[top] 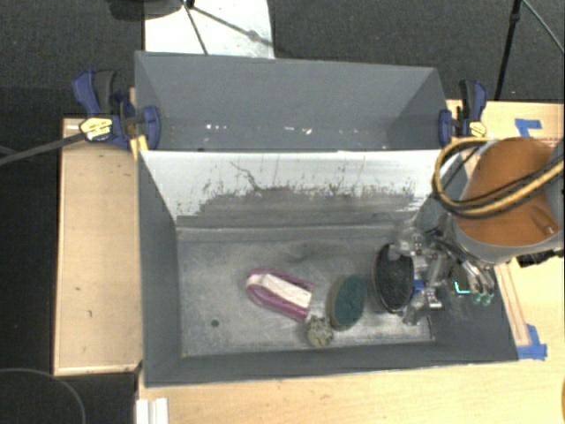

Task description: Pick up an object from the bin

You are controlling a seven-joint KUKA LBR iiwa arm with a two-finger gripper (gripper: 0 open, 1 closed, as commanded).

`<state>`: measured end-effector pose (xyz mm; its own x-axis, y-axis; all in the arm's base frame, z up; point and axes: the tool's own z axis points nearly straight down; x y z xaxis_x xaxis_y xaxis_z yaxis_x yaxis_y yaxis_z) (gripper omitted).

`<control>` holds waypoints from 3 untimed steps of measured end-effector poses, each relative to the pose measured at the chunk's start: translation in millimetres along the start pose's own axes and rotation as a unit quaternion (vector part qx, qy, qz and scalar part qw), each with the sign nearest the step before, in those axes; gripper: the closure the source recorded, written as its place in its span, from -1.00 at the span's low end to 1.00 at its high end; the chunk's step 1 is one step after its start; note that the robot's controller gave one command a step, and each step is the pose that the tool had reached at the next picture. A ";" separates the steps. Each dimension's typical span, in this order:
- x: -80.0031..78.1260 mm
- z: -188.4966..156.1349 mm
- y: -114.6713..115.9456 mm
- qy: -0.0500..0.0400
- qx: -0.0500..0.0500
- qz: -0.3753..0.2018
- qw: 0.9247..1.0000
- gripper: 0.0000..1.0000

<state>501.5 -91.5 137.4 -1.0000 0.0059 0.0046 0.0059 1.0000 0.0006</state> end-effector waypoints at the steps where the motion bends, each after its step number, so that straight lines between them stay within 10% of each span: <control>1: -61.3 65.6 27.6 -0.007 0.001 -0.220 0.976 -1.00; 2: -77.4 35.5 53.6 -0.005 0.001 -0.348 0.938 -1.00; 3: -41.1 37.2 92.7 -0.002 0.000 -0.513 0.858 -1.00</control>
Offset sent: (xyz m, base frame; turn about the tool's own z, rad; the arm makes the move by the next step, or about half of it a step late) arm 0.0587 0.0258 -0.0674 -0.4413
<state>543.0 1.1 100.1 -0.4785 -0.8781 -0.0022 -0.8781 0.4785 0.0016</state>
